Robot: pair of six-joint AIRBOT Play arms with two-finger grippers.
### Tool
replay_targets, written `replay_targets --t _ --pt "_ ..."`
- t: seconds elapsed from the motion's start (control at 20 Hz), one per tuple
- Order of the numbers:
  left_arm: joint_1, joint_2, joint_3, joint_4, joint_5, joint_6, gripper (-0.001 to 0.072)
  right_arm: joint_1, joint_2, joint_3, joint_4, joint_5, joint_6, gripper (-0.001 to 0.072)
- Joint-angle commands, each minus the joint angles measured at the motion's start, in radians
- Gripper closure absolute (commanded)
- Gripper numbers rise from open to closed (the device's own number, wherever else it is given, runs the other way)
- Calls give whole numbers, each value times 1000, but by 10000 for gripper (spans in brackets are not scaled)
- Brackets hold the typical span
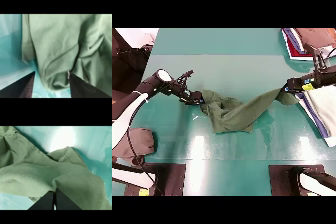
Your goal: Fold the shirts.
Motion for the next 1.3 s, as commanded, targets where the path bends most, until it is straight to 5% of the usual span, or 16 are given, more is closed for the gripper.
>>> replay_targets --t 0.0,0.1,0.35,0.85,1.25 --pt "0 -13 -2 -24 40 -2 227 0 1 0 0 -1 0 695" --pt "0 -13 -2 -24 43 4 667 0 1 0 0 -1 0 695" --pt "25 89 59 -8 48 2 677 -19 1 45 -2 9 0 695" --pt "182 638 614 58 54 88 676 -61 1 623 -1 26 0 695" --pt "182 704 938 53 58 46 677 -61 99 789 -5 -23 -2 695"
